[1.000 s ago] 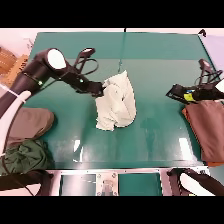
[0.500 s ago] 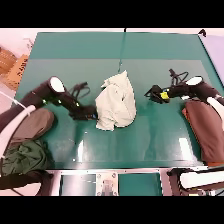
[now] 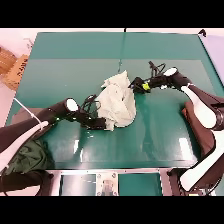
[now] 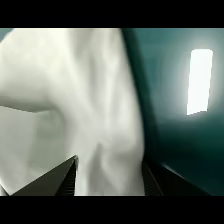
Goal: Fold the shirts.
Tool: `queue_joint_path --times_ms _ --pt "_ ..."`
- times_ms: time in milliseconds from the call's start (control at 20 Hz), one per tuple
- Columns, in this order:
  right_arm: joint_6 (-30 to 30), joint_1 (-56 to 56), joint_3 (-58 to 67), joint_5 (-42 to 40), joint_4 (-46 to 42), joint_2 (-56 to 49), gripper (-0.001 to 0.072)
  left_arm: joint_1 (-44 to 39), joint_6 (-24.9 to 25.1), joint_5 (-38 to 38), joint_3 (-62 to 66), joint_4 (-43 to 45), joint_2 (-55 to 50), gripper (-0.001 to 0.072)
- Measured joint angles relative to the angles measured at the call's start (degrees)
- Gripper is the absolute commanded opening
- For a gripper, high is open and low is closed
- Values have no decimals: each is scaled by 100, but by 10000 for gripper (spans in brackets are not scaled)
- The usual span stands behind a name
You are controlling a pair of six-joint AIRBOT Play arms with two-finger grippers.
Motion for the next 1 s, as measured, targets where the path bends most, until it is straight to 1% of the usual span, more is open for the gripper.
queue_joint_path --times_ms 50,150,250,300,450,550,700,900,1000 --pt "35 74 55 15 -48 -68 18 -7 9 76 -7 31 0 22" --pt "63 131 186 87 -63 -133 16 -33 44 131 42 170 39 22" --pt "68 68 391 306 -46 -122 16 -35 -44 74 203 610 188 21" --pt "70 -7 494 448 -63 -50 16 -35 -201 -35 313 975 315 21" --pt "76 -348 713 887 -52 531 16 -39 -892 -496 828 2511 920 21" --pt "74 -588 778 1062 -48 1145 16 -39 -1248 -887 1327 3407 1388 21" --pt "31 -925 824 1351 -61 2326 16 -39 -1539 -1432 2253 4166 2004 21" --pt "7 -1119 844 1547 -149 3993 17 -42 -1600 -2055 3689 4784 2459 21" --pt "149 -1154 850 1580 -457 4822 17 -44 -1517 -2422 4376 5230 2544 21"
